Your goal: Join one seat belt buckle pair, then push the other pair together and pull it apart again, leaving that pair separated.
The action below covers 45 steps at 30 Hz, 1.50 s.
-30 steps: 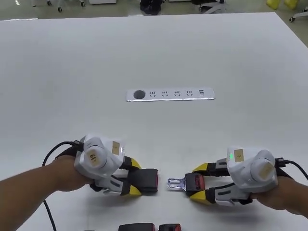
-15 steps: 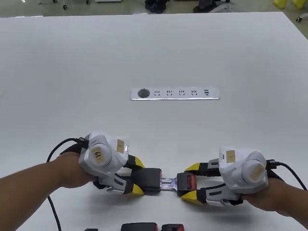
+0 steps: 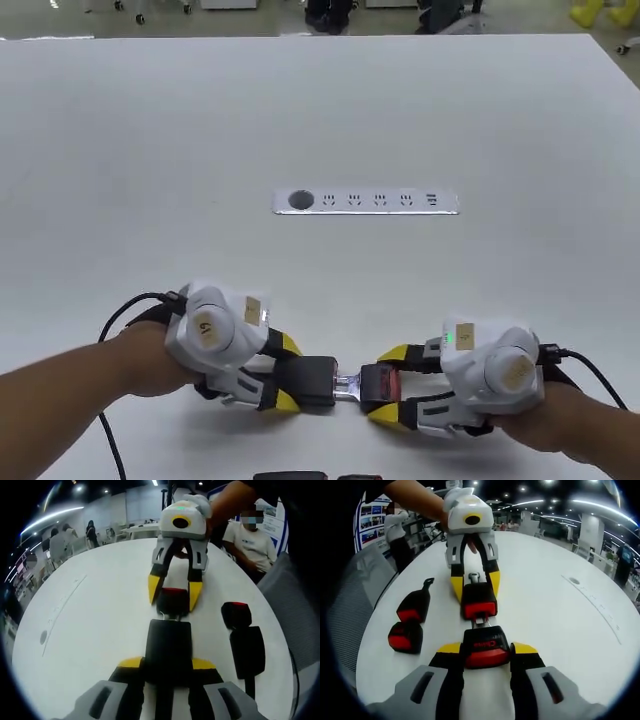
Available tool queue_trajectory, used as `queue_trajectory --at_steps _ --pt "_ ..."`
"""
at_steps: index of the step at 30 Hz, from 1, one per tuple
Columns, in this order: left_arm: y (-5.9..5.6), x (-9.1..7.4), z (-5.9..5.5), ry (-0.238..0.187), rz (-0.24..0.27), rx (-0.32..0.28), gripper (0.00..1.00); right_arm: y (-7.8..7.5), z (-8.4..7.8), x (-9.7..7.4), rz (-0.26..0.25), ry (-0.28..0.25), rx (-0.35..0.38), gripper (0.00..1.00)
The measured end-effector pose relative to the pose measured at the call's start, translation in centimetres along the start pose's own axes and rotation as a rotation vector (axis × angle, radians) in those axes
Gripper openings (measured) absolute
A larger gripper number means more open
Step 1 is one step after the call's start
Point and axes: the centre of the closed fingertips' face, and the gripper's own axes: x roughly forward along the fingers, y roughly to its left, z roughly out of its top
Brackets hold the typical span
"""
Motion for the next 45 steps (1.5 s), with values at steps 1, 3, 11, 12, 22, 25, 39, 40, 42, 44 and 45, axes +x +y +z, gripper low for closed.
queue_trajectory --at_steps 1,3,11,12,22,25,39,40,42,44,45 --pt "0.0 0.0 0.0 -0.001 0.001 -0.001 0.34 -0.1 0.0 0.1 -0.001 -0.001 0.002 0.35" --pt "0.1 0.0 -0.1 -0.004 0.003 -0.01 0.34 -0.1 -0.1 0.2 0.002 0.001 0.003 0.35" --pt "0.1 0.0 -0.2 0.013 -0.003 -0.009 0.33 0.0 -0.1 0.7 0.003 -0.011 0.028 0.34" --pt "0.1 0.0 -0.3 0.021 -0.007 -0.005 0.33 -0.1 -0.1 0.9 0.006 -0.01 0.027 0.34" --pt "0.0 0.1 -0.4 0.034 -0.016 0.006 0.33 0.3 0.7 1.7 0.005 -0.019 0.044 0.34" --pt "0.0 0.1 -0.4 0.036 -0.017 0.005 0.33 0.6 0.9 1.8 -0.001 -0.009 0.037 0.33" --pt "-0.3 0.1 -0.4 0.06 -0.034 0.032 0.33 0.6 1.0 1.8 -0.001 0.037 -0.01 0.34" --pt "-0.3 0.1 -0.5 0.062 -0.034 0.034 0.33 0.6 1.0 1.7 0.0 0.039 -0.013 0.34" --pt "-0.3 0.1 -0.5 0.062 -0.035 0.036 0.33 0.6 1.0 1.7 0.003 0.043 -0.019 0.34" --pt "-0.3 0.0 -0.5 0.058 -0.035 0.037 0.33 0.5 0.9 1.8 0.002 0.043 -0.021 0.34" --pt "-0.3 0.0 -0.5 0.057 -0.035 0.038 0.33 0.5 0.9 1.7 0.003 0.043 -0.022 0.34"
